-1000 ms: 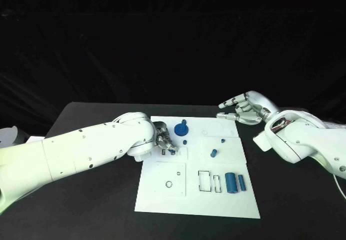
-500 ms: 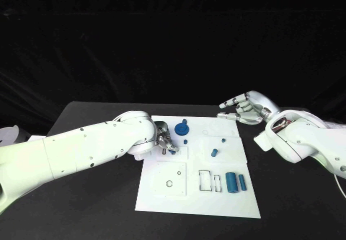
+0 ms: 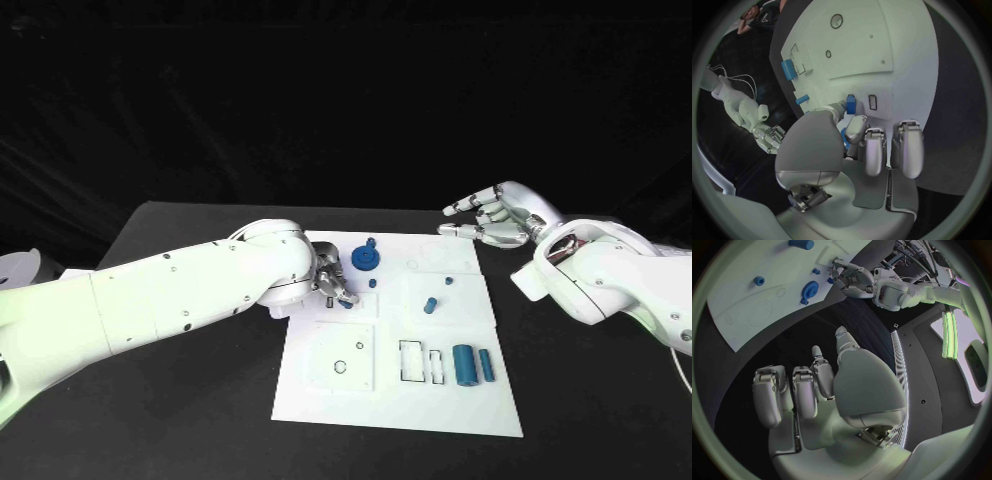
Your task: Assemble the parts on the task board
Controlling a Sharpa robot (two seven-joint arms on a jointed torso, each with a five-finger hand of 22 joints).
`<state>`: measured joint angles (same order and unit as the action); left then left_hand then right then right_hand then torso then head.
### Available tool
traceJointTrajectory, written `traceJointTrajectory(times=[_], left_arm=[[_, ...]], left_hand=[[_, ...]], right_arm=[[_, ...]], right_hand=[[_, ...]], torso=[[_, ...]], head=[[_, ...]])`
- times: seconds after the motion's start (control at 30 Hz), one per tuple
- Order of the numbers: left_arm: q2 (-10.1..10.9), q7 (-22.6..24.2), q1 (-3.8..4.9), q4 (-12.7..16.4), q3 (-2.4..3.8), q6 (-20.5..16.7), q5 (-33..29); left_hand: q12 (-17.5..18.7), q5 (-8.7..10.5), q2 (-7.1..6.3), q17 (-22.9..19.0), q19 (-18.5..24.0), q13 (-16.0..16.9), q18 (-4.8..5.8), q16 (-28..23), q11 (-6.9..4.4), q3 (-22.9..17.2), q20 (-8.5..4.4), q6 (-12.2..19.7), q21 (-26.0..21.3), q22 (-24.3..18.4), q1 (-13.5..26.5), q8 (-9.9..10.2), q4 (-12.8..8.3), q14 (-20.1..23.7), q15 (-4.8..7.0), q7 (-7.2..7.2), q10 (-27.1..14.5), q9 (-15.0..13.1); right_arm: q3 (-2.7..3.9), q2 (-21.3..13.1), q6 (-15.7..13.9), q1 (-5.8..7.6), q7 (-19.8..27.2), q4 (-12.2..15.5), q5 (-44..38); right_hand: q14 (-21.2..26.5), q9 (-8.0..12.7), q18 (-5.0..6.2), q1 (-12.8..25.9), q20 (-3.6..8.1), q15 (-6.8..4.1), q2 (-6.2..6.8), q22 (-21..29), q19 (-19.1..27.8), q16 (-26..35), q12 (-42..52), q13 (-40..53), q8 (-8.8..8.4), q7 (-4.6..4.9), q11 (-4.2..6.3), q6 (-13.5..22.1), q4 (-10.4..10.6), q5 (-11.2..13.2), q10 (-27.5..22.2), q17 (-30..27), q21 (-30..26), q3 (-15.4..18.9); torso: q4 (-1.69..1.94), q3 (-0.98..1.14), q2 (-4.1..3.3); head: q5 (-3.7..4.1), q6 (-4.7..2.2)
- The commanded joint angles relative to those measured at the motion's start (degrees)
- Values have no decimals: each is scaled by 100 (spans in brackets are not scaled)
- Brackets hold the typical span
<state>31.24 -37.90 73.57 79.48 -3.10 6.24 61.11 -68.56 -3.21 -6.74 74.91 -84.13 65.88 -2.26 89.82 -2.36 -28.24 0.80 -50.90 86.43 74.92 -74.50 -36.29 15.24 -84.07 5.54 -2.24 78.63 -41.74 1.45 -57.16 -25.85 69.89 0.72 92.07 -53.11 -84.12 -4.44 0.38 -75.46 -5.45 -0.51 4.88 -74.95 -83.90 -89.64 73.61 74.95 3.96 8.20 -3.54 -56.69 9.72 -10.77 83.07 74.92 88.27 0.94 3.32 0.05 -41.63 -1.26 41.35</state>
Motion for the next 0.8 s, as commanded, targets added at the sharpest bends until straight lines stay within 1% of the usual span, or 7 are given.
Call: traceJointTrajectory(times=[0.03, 0.23, 0.43, 0.57, 0.63, 0.8], left_arm=[[-7, -123, -59, -17, -49, 386, -2], [-16, -127, -58, -11, -51, 457, -2], [-47, -126, -58, -43, -57, 490, 8], [-79, -126, -59, -74, -63, 518, 28], [-97, -127, -59, -93, -66, 536, 32], [-130, -127, -61, -130, -72, 591, 41]], left_hand=[[3, -25, 13, 1509, -346, 6, 94, 18, 7, -769, 5, -54, 33, 929, 27, -31, -733, -593, -3, 45, 18, -224], [-12, -21, -9, 1509, -349, 15, 96, 18, 5, -766, 4, -68, 38, 939, 75, -51, -745, -593, -3, 49, 26, -241], [-37, -17, -45, 1509, -349, 29, 95, 18, -4, -728, 1, -100, 37, 940, 166, -82, -762, -593, 3, 64, 40, -267], [-65, -14, -73, 1509, -350, 45, 96, 18, -18, -628, -6, -136, 37, 943, 303, -107, -755, -593, 13, 83, 54, -288], [-85, -15, -84, 1509, -352, 59, 97, 18, -27, -556, -12, -156, 39, 948, 392, -115, -739, -593, 20, 95, 62, -297], [-111, -59, -91, 1509, -358, 74, 99, 18, -43, -412, -25, -198, 45, 962, 581, -128, -693, -593, 34, 114, 73, -309]], right_arm=[[0, 7, 81, -5, 16, 3, -17], [0, 7, 87, -7, 16, 9, -17], [0, 3, 87, -8, 17, 18, -17], [0, -2, 87, -8, 16, 26, -17], [0, -6, 87, -8, 15, 33, -17], [0, -16, 89, -8, 11, 49, -17]], right_hand=[[-581, -9, 52, 1, 17, -26, -34, -1147, -411, -20, -32, 631, 8, 6, 17, -49, -3, -26, -31, 1482, -33, 37], [-581, -9, 52, 1, 17, -26, -34, -1147, -411, -20, -32, 631, 8, 6, 17, -49, -3, -26, -31, 1482, -33, 37], [-581, -9, 52, 1, 17, -26, -34, -1147, -411, -20, -32, 631, 8, 6, 17, -49, -3, -26, -31, 1482, -33, 37], [-580, -9, 54, 3, 17, -26, -38, -1137, -406, -16, -47, 623, 8, 6, 17, -50, 0, -28, -38, 1476, -39, 46], [-580, -9, 54, 3, 17, -26, -38, -1137, -406, -16, -47, 623, 8, 6, 17, -50, 0, -28, -38, 1476, -39, 46], [-579, -9, 57, 4, 17, -27, -38, -1127, -400, -15, -53, 620, 8, 6, 17, -50, 2, -29, -41, 1475, -45, 50]], torso=[[-1, 2, -1], [-4, 2, -3], [-3, 9, -1], [-9, 6, -7], [-6, 5, -6], [-8, 9, -3]], head=[[-6, 2], [-7, 18], [-7, 23], [-6, 17], [-6, 22], [-4, 31]])
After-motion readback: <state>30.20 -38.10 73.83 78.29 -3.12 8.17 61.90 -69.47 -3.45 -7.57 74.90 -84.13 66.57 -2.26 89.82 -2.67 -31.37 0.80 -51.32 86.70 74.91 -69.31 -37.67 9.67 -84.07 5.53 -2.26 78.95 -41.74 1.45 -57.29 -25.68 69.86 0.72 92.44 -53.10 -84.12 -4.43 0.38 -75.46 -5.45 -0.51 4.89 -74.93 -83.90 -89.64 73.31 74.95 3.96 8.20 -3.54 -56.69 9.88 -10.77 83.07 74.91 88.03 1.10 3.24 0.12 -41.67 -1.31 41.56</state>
